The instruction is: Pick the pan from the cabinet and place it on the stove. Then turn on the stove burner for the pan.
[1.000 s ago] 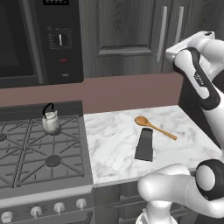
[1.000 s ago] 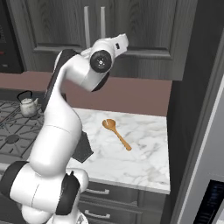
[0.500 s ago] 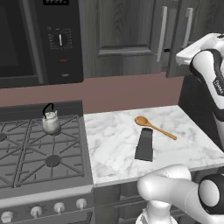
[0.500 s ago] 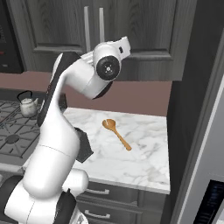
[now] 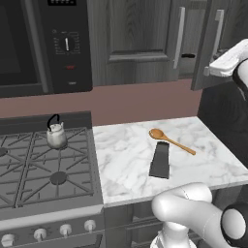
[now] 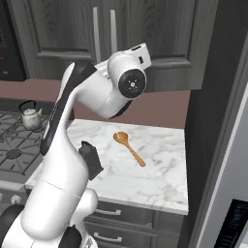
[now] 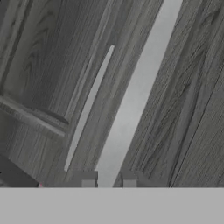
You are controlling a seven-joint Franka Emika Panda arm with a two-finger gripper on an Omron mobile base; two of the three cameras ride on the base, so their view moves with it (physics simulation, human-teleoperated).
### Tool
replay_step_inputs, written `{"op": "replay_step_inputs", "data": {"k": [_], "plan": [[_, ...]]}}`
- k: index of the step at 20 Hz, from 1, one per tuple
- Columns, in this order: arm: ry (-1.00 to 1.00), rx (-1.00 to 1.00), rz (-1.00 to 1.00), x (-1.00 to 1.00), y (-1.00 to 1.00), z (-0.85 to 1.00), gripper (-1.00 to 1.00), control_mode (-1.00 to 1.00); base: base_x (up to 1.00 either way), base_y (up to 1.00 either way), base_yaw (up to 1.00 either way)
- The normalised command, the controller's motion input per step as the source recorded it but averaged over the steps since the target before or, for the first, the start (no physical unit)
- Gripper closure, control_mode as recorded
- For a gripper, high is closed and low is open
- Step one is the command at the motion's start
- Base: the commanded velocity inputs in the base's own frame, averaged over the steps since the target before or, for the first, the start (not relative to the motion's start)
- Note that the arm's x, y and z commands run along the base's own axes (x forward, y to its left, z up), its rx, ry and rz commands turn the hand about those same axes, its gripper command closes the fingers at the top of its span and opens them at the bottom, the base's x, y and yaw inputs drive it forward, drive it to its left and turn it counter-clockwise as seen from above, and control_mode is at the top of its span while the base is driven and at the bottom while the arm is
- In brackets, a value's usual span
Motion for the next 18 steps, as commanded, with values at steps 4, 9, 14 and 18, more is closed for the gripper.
{"op": "replay_step_inputs", "data": {"k": [4,9,14,18], "plan": [[0.00,0.00,0.09,-0.55,-0.52,0.13,1.00,-1.00,0.00,0.00,0.00],[0.00,0.00,0.09,-0.54,-0.54,0.09,1.00,-1.00,0.00,0.00,0.00],[0.02,-0.03,0.04,-0.52,-0.24,0.01,-1.00,-1.00,0.00,0.00,0.00],[0.07,-0.20,-0.04,-0.07,0.84,0.03,-1.00,-1.00,0.00,0.00,0.00]]}}
